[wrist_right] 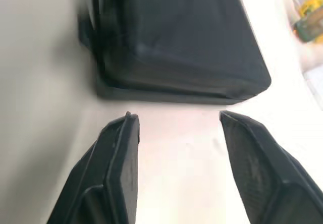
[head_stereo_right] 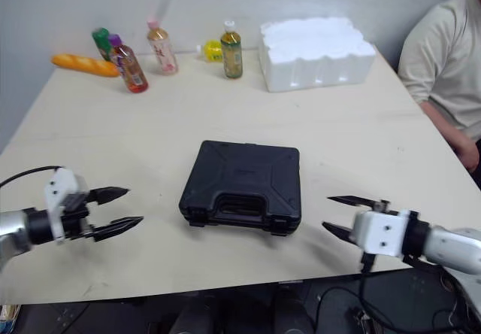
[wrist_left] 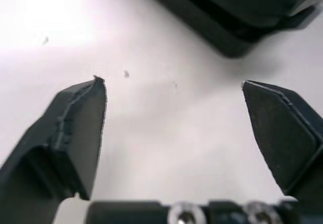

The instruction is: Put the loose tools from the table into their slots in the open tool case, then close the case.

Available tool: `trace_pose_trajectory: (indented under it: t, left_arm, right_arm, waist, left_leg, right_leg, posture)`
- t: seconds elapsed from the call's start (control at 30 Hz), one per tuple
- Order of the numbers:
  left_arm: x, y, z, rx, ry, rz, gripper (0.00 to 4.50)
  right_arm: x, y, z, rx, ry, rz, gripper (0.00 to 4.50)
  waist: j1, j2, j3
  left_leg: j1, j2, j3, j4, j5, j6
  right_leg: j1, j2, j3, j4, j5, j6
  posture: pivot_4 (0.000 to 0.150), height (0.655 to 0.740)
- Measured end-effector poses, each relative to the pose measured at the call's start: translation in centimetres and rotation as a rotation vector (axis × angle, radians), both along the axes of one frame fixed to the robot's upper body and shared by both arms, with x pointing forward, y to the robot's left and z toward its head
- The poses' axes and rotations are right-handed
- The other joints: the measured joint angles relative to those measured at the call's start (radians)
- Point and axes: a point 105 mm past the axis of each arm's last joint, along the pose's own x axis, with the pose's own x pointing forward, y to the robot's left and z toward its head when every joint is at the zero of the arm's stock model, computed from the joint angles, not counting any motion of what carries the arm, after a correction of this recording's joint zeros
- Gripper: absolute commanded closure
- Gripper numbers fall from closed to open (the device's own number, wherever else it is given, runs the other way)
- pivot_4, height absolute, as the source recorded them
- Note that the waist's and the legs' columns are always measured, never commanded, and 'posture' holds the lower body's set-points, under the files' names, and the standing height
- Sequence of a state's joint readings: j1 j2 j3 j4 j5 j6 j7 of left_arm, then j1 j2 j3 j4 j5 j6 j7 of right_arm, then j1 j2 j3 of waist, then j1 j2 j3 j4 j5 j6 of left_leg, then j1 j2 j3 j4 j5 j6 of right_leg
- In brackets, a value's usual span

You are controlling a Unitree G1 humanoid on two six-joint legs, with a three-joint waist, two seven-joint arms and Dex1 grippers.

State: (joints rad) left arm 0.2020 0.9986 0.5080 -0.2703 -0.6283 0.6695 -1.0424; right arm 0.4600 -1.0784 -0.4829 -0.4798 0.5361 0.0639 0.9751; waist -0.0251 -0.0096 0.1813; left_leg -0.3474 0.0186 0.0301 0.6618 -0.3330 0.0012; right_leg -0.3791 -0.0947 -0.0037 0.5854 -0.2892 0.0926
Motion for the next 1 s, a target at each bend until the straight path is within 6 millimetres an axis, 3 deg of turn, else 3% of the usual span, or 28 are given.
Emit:
trace_pose_trajectory:
  t: [0.1, 0.2, 0.23, 0.27, 0.33, 0.43, 0.57, 0.67, 0.77, 1.0]
  left_arm:
    - [1.1, 3.0, 0.4, -0.078, 0.015, 0.135, 0.02]
    - [2.7, 3.3, 1.6, -0.095, -0.053, 0.168, 0.02]
    - [3.3, 3.0, 2.0, -0.091, -0.073, 0.156, 0.27]
    - [3.7, 2.8, 2.1, -0.091, -0.084, 0.150, 0.55]
    - [4.5, 2.3, 2.0, -0.098, -0.101, 0.142, 1.19]
    - [5.5, 1.5, 1.8, -0.100, -0.113, 0.122, 2.50]
    - [9.8, -1.7, 1.0, -0.007, -0.175, 0.050, 4.39]
    - [14.1, -4.8, 0.0, 0.012, -0.190, 0.016, 4.45]
    - [17.1, -7.1, 0.5, -0.009, -0.219, 0.020, 4.45]
    - [20.7, -11.9, 0.9, -0.029, -0.256, -0.012, 4.45]
  right_arm:
    - [-0.9, -2.2, -0.1, 0.122, 0.193, -0.113, 1.81]
    - [-1.2, -2.1, -0.1, 0.205, 0.268, -0.141, 1.81]
    - [-1.3, -1.8, -0.2, 0.216, 0.289, -0.137, 1.81]
    - [-1.3, -1.6, -0.3, 0.221, 0.299, -0.131, 1.81]
    - [-1.3, -1.0, -0.4, 0.226, 0.316, -0.111, 1.81]
    - [-1.2, -0.5, -0.5, 0.234, 0.327, -0.096, 2.58]
    - [-1.1, 1.8, -2.2, 0.229, 0.408, 0.008, 4.50]
    - [-0.7, 3.1, -4.1, 0.167, 0.462, 0.076, 4.50]
    - [0.2, 3.9, -4.5, 0.141, 0.459, 0.108, 4.50]
    - [0.9, 5.2, -5.0, 0.123, 0.493, 0.169, 4.50]
  waist:
    - [0.010, -0.001, 0.000]
    - [0.021, -0.004, -0.001]
    - [0.022, -0.004, -0.002]
    - [0.023, -0.004, -0.002]
    - [0.023, -0.004, -0.002]
    - [0.023, -0.004, -0.002]
    - [0.033, -0.004, -0.002]
    - [0.048, -0.007, 0.000]
    - [0.049, -0.010, 0.002]
    - [0.049, -0.010, 0.002]
  left_leg:
    - [0.002, 0.001, 0.000, -0.002, -0.001, -0.002]
    - [-0.004, 0.000, 0.003, -0.006, 0.000, -0.003]
    - [-0.007, -0.001, 0.004, -0.006, 0.001, -0.001]
    - [-0.008, -0.001, 0.005, -0.009, 0.003, 0.001]
    - [-0.008, -0.001, 0.006, -0.012, 0.003, 0.000]
    - [-0.015, 0.001, 0.009, -0.012, 0.004, -0.004]
    - [-0.023, -0.005, 0.010, 0.001, 0.004, -0.002]
    - [-0.023, -0.008, 0.011, 0.008, 0.005, 0.007]
    - [-0.025, -0.008, 0.012, 0.014, 0.006, 0.010]
    - [-0.030, -0.008, 0.014, 0.019, 0.007, 0.007]
  right_leg:
    - [0.001, -0.002, 0.000, 0.000, -0.002, -0.003]
    - [-0.010, -0.003, 0.000, 0.006, -0.002, -0.004]
    - [-0.016, -0.004, 0.001, 0.008, -0.002, -0.004]
    - [-0.019, -0.004, 0.001, 0.010, 0.004, 0.007]
    - [-0.021, -0.003, -0.001, 0.010, 0.004, 0.008]
    - [-0.029, -0.002, -0.009, 0.014, 0.004, 0.008]
    - [-0.034, 0.003, -0.019, 0.018, 0.005, 0.011]
    - [-0.031, 0.001, -0.017, 0.020, 0.010, 0.018]
    - [-0.030, 0.000, -0.016, 0.019, 0.015, 0.020]
    - [-0.033, 0.000, -0.018, 0.023, 0.016, 0.022]
  posture:
    - [0.150, 0.7383]
    - [0.150, 0.7383]
    - [0.150, 0.7383]
    - [0.150, 0.7383]
    - [0.150, 0.7383]
    - [0.150, 0.7383]
    - [0.150, 0.7383]
    - [0.150, 0.7383]
    - [0.150, 0.7383]
    - [0.150, 0.7383]
